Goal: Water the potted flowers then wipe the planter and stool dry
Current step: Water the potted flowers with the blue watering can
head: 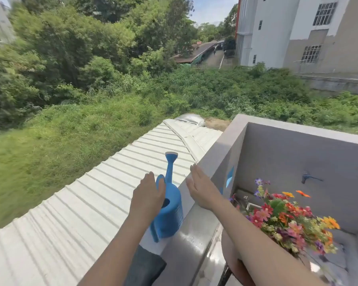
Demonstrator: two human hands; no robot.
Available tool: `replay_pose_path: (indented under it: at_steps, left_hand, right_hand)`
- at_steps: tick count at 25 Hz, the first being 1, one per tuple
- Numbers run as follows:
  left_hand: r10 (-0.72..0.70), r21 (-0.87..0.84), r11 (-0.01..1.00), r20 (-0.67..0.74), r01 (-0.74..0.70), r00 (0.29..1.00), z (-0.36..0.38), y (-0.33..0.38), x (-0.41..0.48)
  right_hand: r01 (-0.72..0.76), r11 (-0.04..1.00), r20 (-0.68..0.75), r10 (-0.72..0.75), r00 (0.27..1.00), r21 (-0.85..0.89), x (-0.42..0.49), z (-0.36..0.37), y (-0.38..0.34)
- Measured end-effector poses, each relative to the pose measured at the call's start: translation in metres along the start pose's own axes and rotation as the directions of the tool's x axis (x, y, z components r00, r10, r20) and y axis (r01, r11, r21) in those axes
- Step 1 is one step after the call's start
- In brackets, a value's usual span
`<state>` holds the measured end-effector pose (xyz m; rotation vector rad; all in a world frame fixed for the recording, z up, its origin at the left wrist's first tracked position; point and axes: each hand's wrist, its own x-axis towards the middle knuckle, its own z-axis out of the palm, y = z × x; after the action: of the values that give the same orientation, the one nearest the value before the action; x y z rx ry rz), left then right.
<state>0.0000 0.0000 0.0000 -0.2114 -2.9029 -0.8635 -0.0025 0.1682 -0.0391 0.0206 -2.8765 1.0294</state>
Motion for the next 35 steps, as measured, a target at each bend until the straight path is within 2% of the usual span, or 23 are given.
replay_pose_path:
  at_steps: [3,6,11,15,19,23,27,31,35]
  left_hand:
    - [-0.093,-0.117,0.990,-0.103,0.081,0.990,0.033,-0.016,-0.009]
    - [-0.168,-0.268,0.954,-0.109,0.134,0.980,0.056,-0.023,-0.019]
    - [-0.270,-0.390,0.911,-0.313,0.136,0.911,0.067,-0.022,-0.024]
    - [-0.277,-0.459,0.885,-0.377,0.082,0.884,0.069,-0.025,-0.026]
    - [-0.209,-0.488,0.872,-0.335,0.021,0.919,0.053,-0.025,-0.025]
    - [-0.091,-0.552,0.830,-0.273,-0.079,0.958,0.027,-0.009,-0.012]
    - [0.140,-0.603,0.771,-0.152,-0.204,0.978,-0.015,0.019,0.008]
    - [0.374,-0.541,0.756,-0.104,-0.368,0.922,-0.038,0.058,0.020]
    - [0.557,-0.452,0.724,-0.061,-0.521,0.828,-0.053,0.092,0.026]
  right_hand:
    - [0.031,0.999,0.098,-0.031,0.995,-0.007,0.015,0.030,-0.001]
    - [0.025,1.000,0.162,-0.027,0.986,0.013,0.015,0.055,-0.002]
    - [0.033,0.999,0.038,-0.033,0.999,-0.013,0.015,0.070,0.002]
    - [0.017,0.999,0.016,-0.016,1.000,-0.033,0.010,0.069,-0.002]
    - [-0.045,0.999,0.012,0.045,0.999,0.000,-0.005,0.065,-0.006]
    - [-0.133,0.985,-0.143,0.148,0.979,0.109,-0.022,0.041,-0.020]
    - [-0.105,0.989,-0.302,0.132,0.944,0.104,-0.047,0.001,-0.039]
    - [-0.133,0.990,-0.388,0.142,0.911,0.049,-0.071,-0.028,-0.043]
    - [-0.192,0.980,-0.408,0.199,0.891,0.058,-0.086,-0.046,-0.046]
